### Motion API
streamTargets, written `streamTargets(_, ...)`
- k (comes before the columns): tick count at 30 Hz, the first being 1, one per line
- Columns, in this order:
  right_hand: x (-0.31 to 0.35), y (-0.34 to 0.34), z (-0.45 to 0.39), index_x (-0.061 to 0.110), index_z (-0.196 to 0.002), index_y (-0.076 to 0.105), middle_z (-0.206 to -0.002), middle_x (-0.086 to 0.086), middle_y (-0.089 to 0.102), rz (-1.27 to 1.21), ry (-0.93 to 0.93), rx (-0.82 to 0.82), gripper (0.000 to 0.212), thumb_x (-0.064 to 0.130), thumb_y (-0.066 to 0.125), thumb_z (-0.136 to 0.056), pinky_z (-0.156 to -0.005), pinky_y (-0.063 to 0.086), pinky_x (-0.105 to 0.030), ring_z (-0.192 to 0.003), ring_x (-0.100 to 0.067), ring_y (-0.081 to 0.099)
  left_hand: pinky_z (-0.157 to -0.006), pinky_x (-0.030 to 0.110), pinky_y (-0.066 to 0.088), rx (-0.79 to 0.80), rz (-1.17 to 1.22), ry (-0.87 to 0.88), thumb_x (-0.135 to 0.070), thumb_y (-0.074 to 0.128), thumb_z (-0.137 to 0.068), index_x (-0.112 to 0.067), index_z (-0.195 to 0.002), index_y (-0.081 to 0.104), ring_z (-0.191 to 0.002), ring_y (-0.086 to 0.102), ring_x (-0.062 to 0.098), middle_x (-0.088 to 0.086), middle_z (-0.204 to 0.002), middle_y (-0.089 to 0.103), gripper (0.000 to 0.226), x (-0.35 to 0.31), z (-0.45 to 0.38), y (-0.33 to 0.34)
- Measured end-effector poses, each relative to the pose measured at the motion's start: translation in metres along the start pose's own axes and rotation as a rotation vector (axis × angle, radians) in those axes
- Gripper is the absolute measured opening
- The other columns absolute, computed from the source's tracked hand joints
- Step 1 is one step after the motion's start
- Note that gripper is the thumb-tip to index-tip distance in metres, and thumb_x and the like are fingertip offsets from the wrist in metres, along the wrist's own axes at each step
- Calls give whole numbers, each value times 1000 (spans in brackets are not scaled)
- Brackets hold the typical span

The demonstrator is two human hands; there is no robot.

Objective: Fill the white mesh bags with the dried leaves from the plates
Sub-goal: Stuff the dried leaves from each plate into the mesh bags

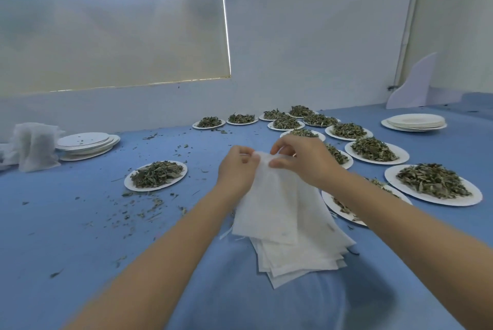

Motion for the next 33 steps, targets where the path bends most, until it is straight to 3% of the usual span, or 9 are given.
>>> streamTargets(4,19,3,-25,24,-109,64,-85,7,66,-105,13,-20,35,27,77,-77,-65,42,-9,-79,-6,59,-66,22,40,-76,67,16,-28,56,-89,-26,-94,59,-78,53,1,-15,-85,56,6,-11,-17,-30)
streamTargets(9,45,21,-61,23,-81,67,-84,5,68,-112,-42,-30,17,31,79,-73,-61,39,-6,-80,-8,60,-64,13,38,-236,-78,190,-28,58,-88,-25,-89,61,-71,52,-8,-19,-78,58,4,-20,-39,-79)
streamTargets(12,69,39,-81,23,-83,69,-82,7,59,-65,-126,-10,16,38,74,-77,-58,33,-2,-79,-9,51,-62,7,38,-266,-120,226,-25,59,-88,-27,-86,62,-75,56,-3,-19,-78,60,4,-18,-52,-106)
streamTargets(15,92,60,-102,11,-82,73,-78,-12,61,-68,-209,-7,34,45,66,-82,-58,31,-8,-68,-12,46,-72,16,43,-244,-116,255,-21,60,-88,-28,-84,61,-85,61,4,-17,-83,63,8,-11,-63,-128)
streamTargets(19,108,90,-126,3,-87,70,-66,-5,48,-235,-127,132,44,46,62,-85,-42,25,-15,-53,-9,34,-71,6,41,-248,-136,281,-21,60,-87,-33,-79,60,-83,59,-9,-22,-80,64,15,-1,-74,-157)
streamTargets(23,121,115,-142,8,-81,72,-68,-7,62,-346,-125,178,27,34,66,-84,-55,33,-18,-60,-9,49,-65,0,38,-247,-132,272,-20,60,-87,-34,-80,62,-79,57,-15,-22,-80,64,16,12,-83,-180)
streamTargets(27,134,138,-152,4,-72,63,-60,-4,47,-403,-96,355,31,33,67,-83,-52,28,-20,-54,-10,42,-68,3,42,-228,-144,288,-17,60,-87,-36,-79,63,-81,59,-10,-20,-81,66,20,19,-91,-197)
streamTargets(31,146,159,-158,18,-56,51,-44,15,33,-336,-118,496,38,35,59,-88,-47,27,-16,-42,-2,32,-73,20,50,-178,-171,299,-16,60,-88,-39,-78,63,-81,63,1,-18,-77,67,25,21,-96,-206)
streamTargets(33,151,167,-160,10,-72,61,-40,16,31,-337,-125,505,31,30,51,-93,-44,25,-16,-37,-2,30,-76,22,50,-178,-195,314,-16,60,-88,-40,-79,63,-83,63,3,-17,-79,67,25,21,-98,-211)
Point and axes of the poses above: each hand's wrist, its own z-axis away from the middle knuckle, its own y-axis out of the palm, x = y × z, the point moved 4 cm from there along -z, towards the middle knuckle
